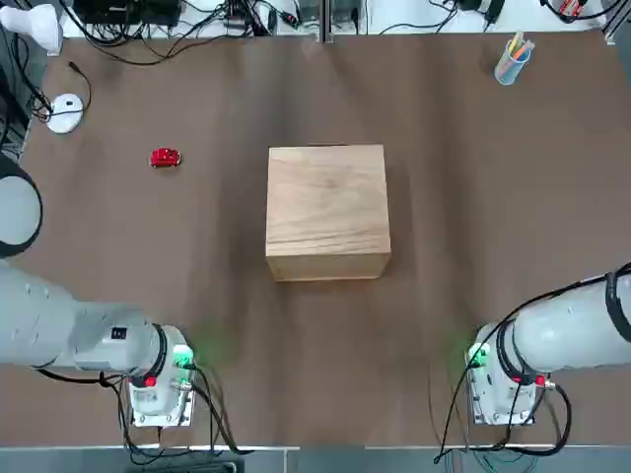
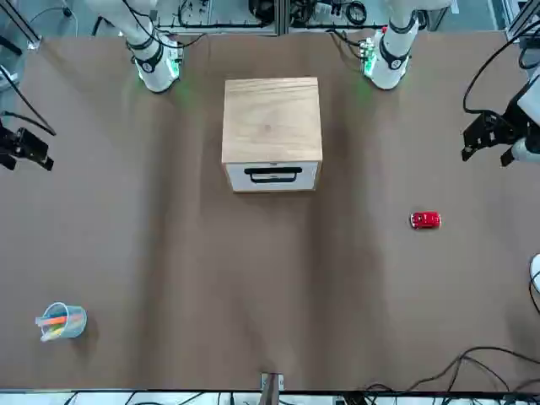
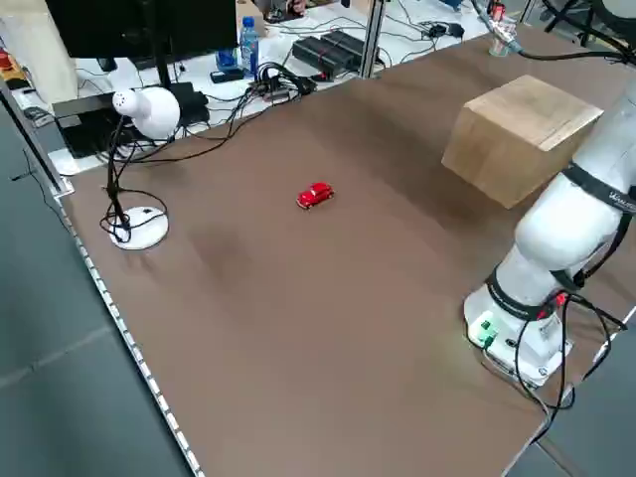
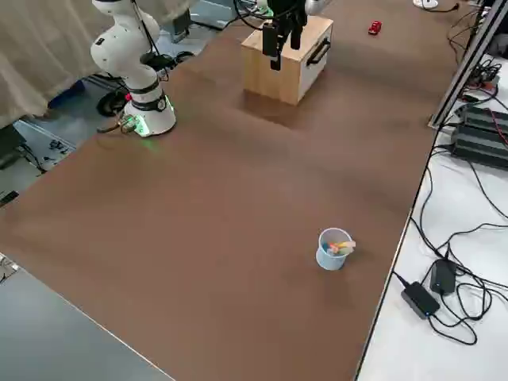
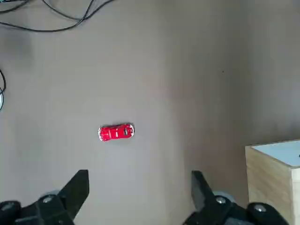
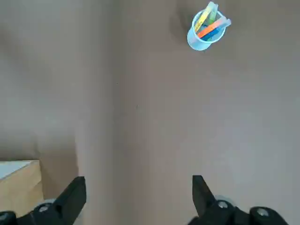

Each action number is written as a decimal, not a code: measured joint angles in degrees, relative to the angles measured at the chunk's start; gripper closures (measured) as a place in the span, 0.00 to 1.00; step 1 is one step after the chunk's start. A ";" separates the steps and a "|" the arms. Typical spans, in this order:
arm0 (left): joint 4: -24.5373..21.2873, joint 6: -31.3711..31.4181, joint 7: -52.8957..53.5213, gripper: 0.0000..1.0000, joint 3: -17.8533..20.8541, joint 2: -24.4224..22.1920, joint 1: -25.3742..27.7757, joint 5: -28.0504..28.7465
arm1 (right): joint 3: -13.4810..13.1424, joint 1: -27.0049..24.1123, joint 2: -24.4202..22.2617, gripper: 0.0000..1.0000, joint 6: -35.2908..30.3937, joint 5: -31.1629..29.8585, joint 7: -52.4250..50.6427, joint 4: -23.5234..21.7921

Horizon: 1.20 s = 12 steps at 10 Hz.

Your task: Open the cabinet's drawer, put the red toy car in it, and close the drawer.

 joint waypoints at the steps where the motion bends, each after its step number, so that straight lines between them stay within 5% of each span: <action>1: 0.00 0.00 0.00 0.04 0.00 0.00 0.00 0.00 | 0.00 0.00 0.00 0.00 0.00 0.00 0.00 0.00; 6: -0.16 0.00 0.00 0.04 0.01 0.00 0.01 0.00 | 0.04 1.24 0.00 0.00 0.00 0.06 0.00 -0.04; 12: -1.44 -0.60 -2.45 0.03 -1.36 1.62 -0.11 -0.10 | 0.32 10.85 4.54 0.00 0.31 0.30 0.13 -1.41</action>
